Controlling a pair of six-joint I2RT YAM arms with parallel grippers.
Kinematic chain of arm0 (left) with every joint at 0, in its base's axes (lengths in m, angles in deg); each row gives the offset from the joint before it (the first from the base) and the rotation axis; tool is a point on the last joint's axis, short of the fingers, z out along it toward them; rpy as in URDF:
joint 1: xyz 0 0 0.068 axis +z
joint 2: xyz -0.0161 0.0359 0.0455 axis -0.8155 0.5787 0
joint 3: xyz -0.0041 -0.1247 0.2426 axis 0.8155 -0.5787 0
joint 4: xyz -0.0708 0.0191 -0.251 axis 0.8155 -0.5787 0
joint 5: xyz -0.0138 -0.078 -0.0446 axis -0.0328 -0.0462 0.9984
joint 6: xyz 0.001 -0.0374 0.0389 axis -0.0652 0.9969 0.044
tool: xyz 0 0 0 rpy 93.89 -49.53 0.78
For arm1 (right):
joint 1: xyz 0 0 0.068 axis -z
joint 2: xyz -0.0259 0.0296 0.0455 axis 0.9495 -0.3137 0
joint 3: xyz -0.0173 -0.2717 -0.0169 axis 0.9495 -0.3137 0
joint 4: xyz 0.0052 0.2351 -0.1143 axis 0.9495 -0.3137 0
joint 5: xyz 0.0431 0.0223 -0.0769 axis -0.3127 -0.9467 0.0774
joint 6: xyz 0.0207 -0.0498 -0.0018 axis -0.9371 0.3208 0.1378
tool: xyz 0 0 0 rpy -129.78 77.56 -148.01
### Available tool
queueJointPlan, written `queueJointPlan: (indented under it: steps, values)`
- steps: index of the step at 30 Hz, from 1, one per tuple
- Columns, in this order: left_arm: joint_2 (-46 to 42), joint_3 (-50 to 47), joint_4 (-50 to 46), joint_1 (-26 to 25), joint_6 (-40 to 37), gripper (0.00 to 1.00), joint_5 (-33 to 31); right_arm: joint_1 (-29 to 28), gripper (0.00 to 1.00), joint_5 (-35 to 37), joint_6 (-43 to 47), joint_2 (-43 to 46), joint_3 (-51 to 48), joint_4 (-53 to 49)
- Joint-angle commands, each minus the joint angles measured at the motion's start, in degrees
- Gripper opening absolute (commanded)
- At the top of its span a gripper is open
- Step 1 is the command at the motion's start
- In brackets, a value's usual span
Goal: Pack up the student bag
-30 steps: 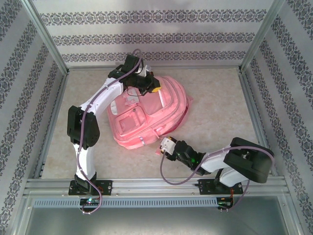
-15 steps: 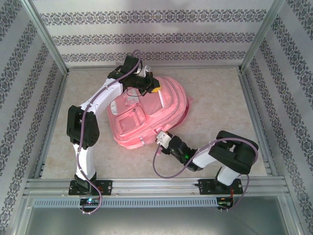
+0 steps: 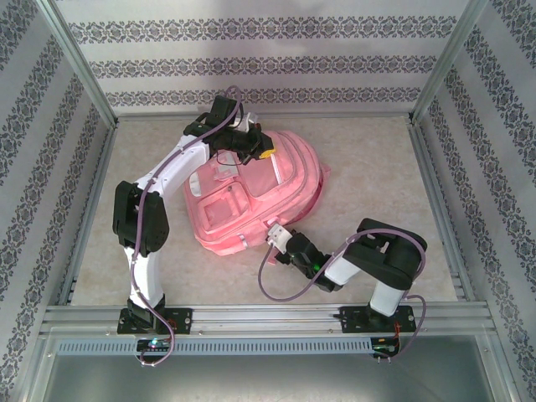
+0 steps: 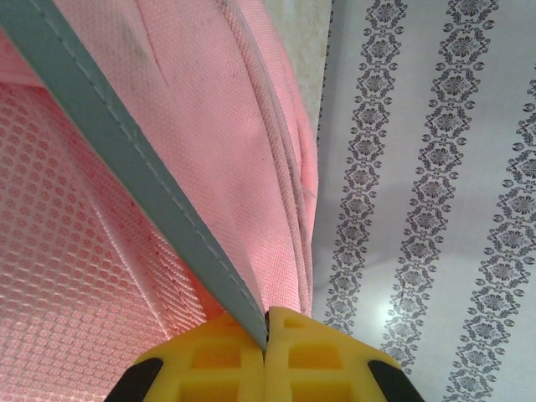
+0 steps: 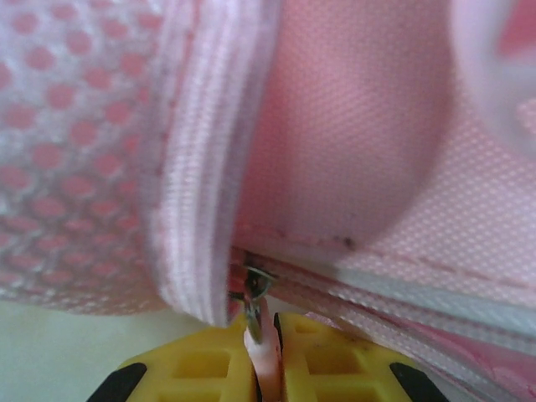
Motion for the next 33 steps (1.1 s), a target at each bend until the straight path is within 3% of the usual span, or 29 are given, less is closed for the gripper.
queueJointPlan:
  steps: [1, 5, 10, 17, 21, 28, 33]
  values:
    - [-3.4, -0.1, 3.1, 0.7, 0.2, 0.00, 1.8, 0.9, 0.15, 0.3, -2.0, -0.8, 1.0, 3.2]
    - [-3.4, -0.6, 3.4, 0.7, 0.4, 0.00, 1.5, 1.0, 0.13, -0.6, -1.9, -0.7, 2.4, 2.5]
    - [-3.1, -1.0, 3.1, 0.6, 0.1, 0.00, 1.1, 0.9, 0.05, -1.5, -2.2, -0.3, 3.3, 1.3]
    - [-2.8, -1.2, 2.8, 0.7, -0.3, 0.00, 0.9, 1.0, 0.18, -0.3, -3.2, 0.4, 3.6, 0.2]
    - [-2.8, -1.5, 2.9, 0.7, -0.3, 0.00, 0.8, 0.9, 0.19, 0.1, -3.6, 0.6, 3.1, 0.7]
    - [-2.9, -2.5, 2.9, 0.7, -0.7, 0.00, 0.5, 1.1, 0.00, -0.4, -4.2, 2.1, 3.1, 0.9]
    - [-2.8, -3.1, 2.1, 0.8, -1.5, 0.00, -0.3, 1.3, 0.00, -0.5, -4.3, 2.9, 2.9, 0.0]
